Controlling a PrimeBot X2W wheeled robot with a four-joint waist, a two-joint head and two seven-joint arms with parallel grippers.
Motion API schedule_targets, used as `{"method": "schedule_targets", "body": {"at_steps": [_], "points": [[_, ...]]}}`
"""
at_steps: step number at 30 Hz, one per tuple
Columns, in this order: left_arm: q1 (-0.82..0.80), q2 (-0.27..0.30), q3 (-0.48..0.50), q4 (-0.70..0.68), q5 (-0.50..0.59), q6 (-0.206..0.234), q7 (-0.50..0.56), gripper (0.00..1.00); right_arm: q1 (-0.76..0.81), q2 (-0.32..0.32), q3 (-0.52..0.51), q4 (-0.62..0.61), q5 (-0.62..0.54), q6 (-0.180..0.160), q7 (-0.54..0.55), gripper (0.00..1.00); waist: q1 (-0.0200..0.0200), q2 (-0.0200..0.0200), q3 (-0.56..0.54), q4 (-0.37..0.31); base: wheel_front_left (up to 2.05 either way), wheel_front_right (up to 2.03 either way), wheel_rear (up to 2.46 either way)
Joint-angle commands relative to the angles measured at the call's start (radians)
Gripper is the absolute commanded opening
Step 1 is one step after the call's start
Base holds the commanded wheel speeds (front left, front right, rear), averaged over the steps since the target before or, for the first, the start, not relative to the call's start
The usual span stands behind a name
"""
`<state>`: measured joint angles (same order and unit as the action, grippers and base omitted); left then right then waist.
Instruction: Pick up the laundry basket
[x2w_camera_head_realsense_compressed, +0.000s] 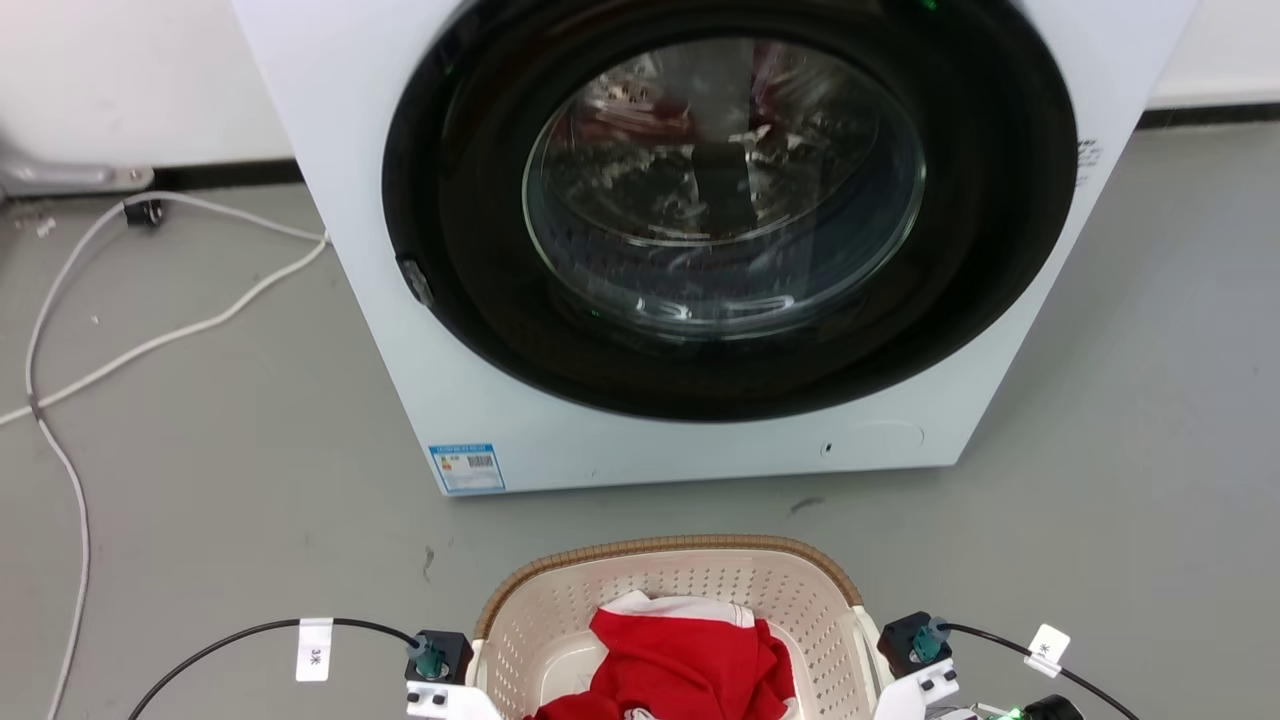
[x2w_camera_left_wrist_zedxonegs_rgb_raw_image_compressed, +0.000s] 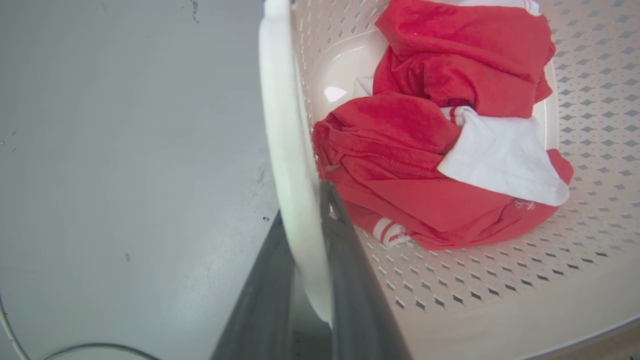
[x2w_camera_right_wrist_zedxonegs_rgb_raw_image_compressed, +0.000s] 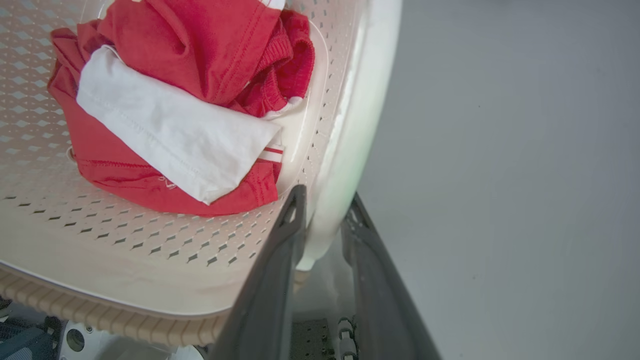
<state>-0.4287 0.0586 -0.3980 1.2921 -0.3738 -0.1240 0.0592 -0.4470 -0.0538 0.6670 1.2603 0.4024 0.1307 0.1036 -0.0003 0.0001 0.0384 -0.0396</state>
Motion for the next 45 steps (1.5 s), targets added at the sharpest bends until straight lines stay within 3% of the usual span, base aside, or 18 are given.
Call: {"method": "schedule_targets", "body": {"at_steps": [1,18,45], "points": [[0.009,-0.002,-0.008,-0.006,-0.005,-0.009,0.004,0.0,0.006,0.006,0.017,-0.002,0.012,0.0,0.0,0.0,0.0003,-0.0001,-0.037,-0.003,0.0,0.0,0.0],[0.01,0.002,-0.04,-0.006,-0.042,-0.009,0.049,0.0,-0.011,0.006,0.071,0.014,0.071,0.0,0.028,0.0,0.0003,-0.0001,-0.103,-0.01,0.0,0.0,0.0],[0.006,0.009,-0.076,-0.006,-0.077,-0.009,0.063,0.0,-0.015,0.006,0.097,0.026,0.117,0.0,0.043,0.0,0.0003,-0.0001,-0.11,-0.012,0.0,0.0,0.0]]}}
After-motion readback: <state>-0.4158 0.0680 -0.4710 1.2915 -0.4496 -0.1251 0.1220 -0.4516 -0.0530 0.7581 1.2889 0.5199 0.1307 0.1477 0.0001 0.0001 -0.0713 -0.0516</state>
